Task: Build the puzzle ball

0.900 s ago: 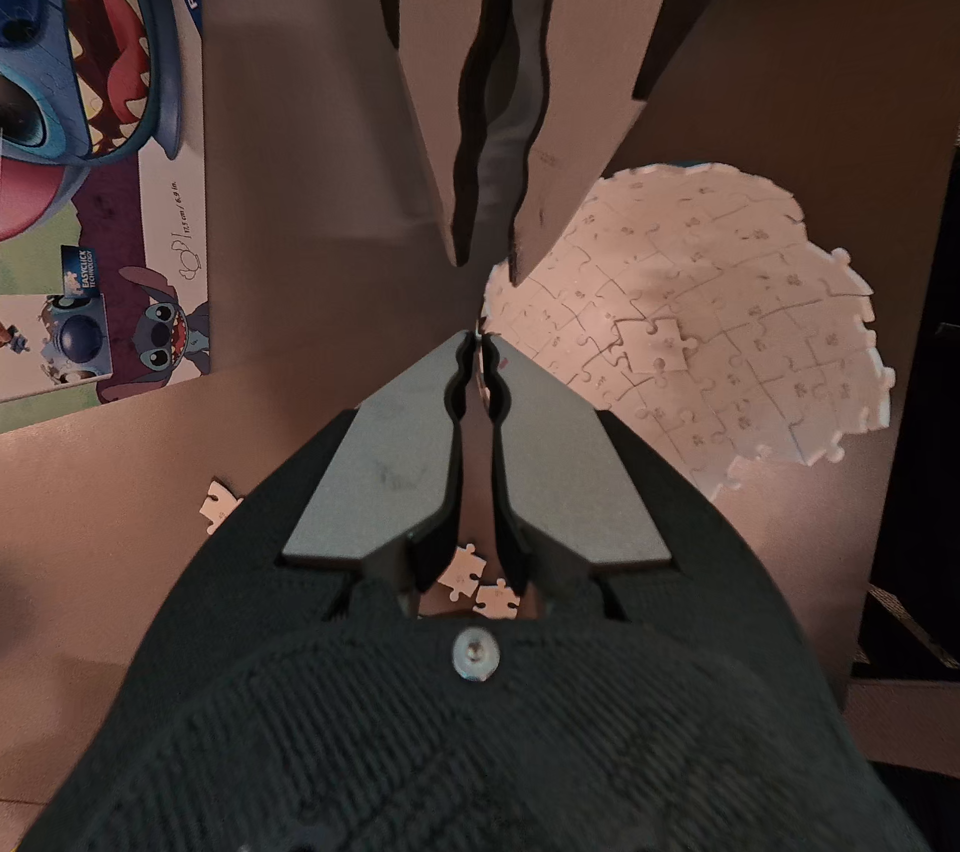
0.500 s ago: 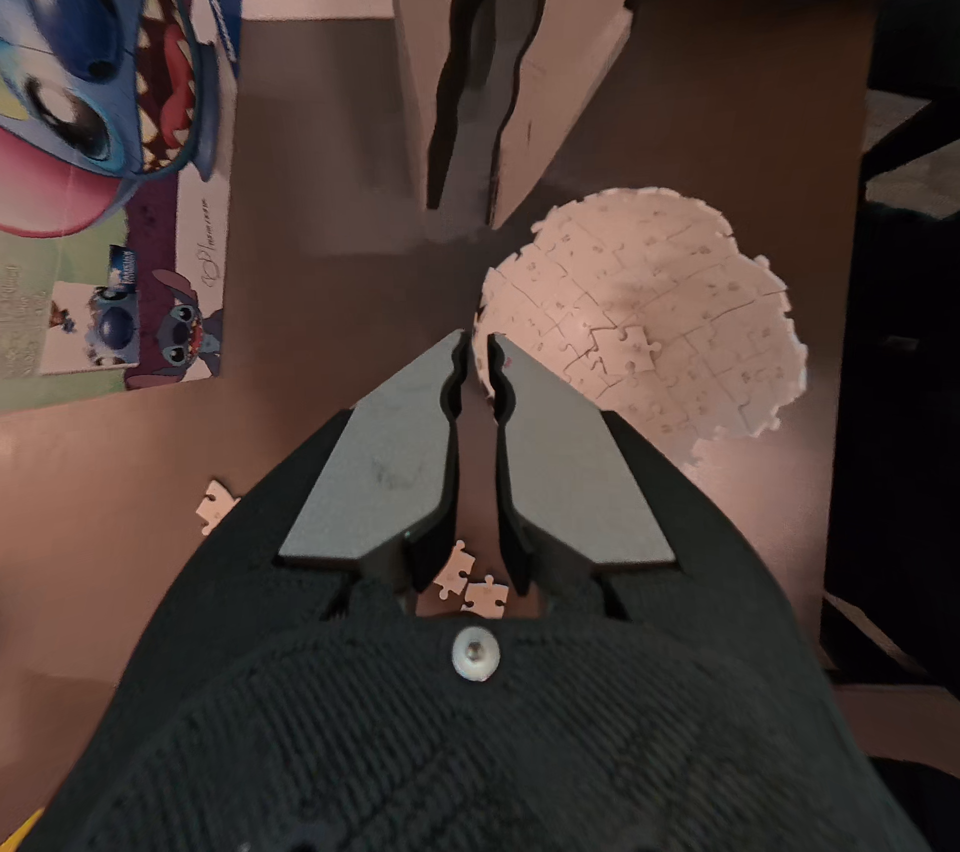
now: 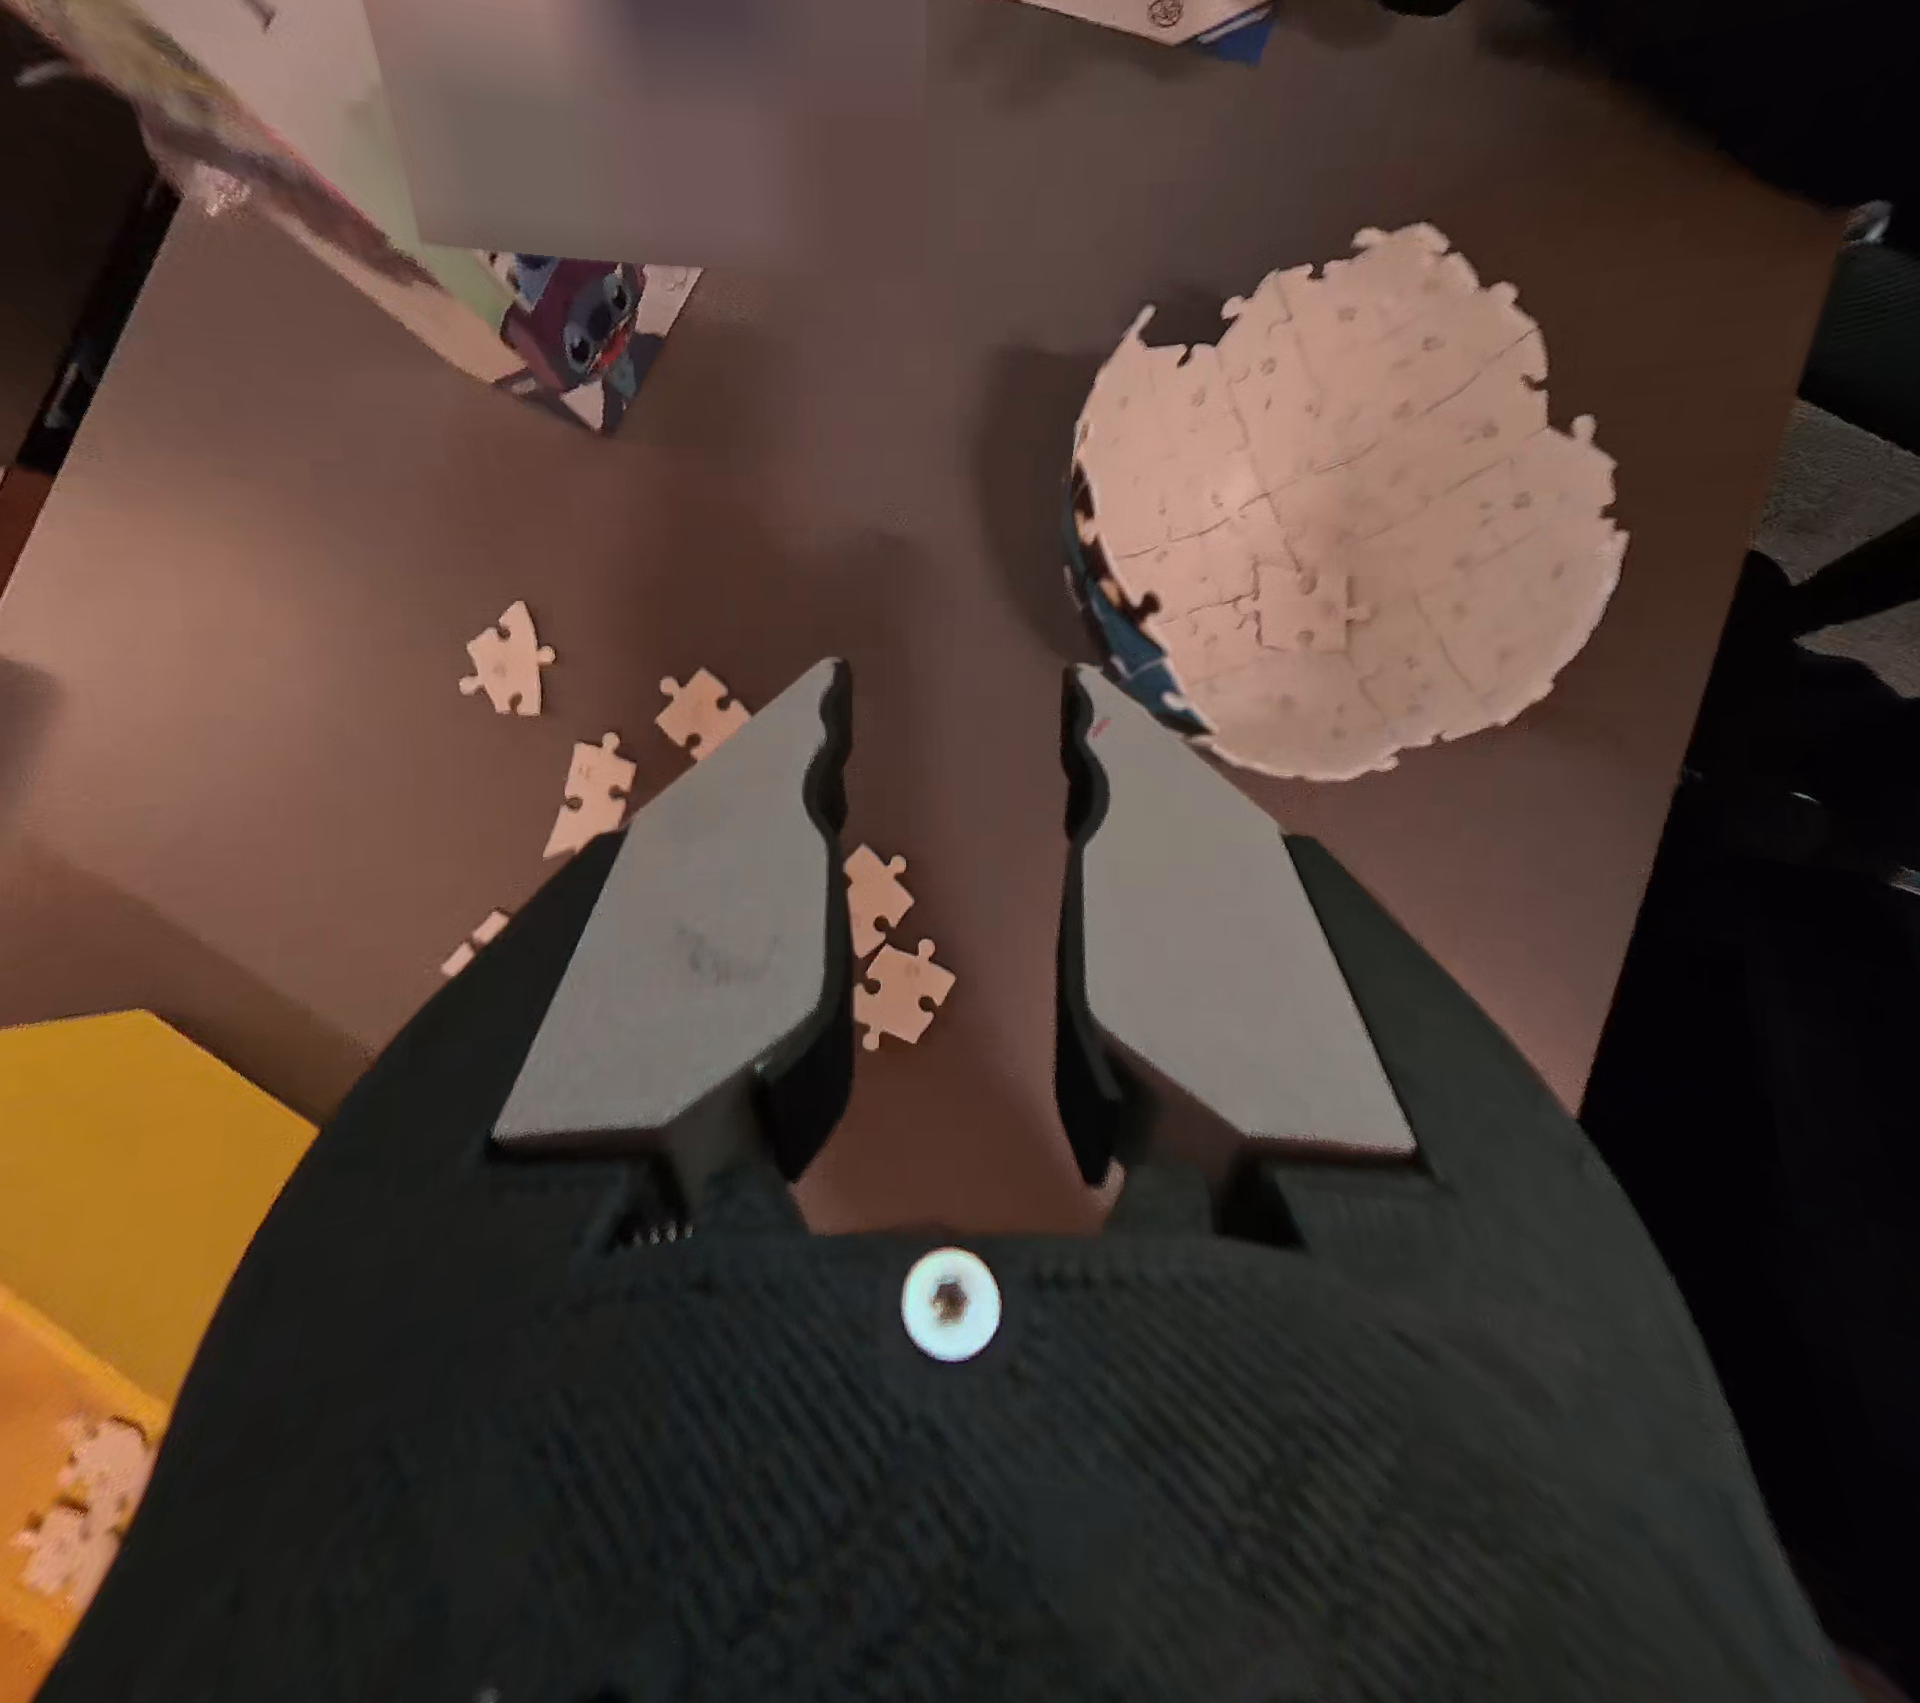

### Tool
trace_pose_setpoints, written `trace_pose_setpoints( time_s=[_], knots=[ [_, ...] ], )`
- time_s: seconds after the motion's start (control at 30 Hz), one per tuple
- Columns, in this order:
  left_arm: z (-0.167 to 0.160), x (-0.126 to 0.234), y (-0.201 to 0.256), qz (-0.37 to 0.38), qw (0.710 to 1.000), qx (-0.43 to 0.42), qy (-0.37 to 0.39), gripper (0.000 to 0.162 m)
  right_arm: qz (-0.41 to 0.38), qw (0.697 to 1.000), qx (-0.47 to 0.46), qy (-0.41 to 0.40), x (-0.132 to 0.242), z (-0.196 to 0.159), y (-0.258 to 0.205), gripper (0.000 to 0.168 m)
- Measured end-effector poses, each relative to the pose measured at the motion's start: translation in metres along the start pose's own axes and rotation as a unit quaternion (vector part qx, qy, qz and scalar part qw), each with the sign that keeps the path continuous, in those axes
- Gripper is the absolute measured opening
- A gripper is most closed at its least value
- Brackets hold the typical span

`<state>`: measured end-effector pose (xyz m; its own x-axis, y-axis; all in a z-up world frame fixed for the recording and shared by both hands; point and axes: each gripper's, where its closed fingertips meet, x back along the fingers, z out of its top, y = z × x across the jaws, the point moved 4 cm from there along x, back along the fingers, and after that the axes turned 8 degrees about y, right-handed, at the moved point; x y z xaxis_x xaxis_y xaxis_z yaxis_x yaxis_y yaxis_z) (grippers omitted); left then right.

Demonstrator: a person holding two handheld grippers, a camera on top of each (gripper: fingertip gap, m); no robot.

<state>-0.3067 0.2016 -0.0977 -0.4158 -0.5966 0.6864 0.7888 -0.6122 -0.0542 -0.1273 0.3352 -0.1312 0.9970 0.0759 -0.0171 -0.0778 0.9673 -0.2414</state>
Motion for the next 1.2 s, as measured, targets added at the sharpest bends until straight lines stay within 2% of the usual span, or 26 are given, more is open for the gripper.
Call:
trace_pose_setpoints(
  time_s=[0.23, 0.4, 0.57, 0.7, 0.87, 1.1, 1.2],
  knots=[
    [-0.068, -0.004, -0.005, -0.002, 0.998, 0.053, 0.032, 0.039, -0.012, 1.0, -0.016, -0.015, -0.001, -0.014, 0.011, 0.024],
    [-0.091, 0.006, -0.007, -0.003, 0.996, 0.064, 0.057, 0.04, -0.005, 1.0, -0.005, -0.03, -0.005, -0.019, 0.009, 0.027],
    [-0.102, 0.015, -0.013, -0.013, 0.991, 0.102, 0.091, 0.041, 0.003, 0.999, -0.007, -0.038, -0.006, -0.023, 0.011, 0.029],
    [-0.108, 0.012, -0.02, -0.013, 0.988, 0.127, 0.087, 0.044, 0.021, 0.999, -0.014, -0.024, -0.006, -0.019, 0.013, 0.031],
    [-0.1, 0.013, -0.008, -0.036, 0.983, 0.144, 0.105, 0.044, 0.046, 0.998, -0.021, -0.03, -0.007, -0.016, 0.007, 0.033],
    [-0.103, 0.001, -0.005, -0.005, 0.99, 0.099, 0.1, 0.045, 0.009, 1.0, -0.022, -0.016, 0.001, 0.003, 0.003, 0.03],
    [-0.105, -0.01, 0.007, 0.007, 0.989, 0.105, 0.1, 0.049, -0.019, 0.999, -0.012, -0.041, 0.012, 0.005, 0.003, 0.034]
  ],
)
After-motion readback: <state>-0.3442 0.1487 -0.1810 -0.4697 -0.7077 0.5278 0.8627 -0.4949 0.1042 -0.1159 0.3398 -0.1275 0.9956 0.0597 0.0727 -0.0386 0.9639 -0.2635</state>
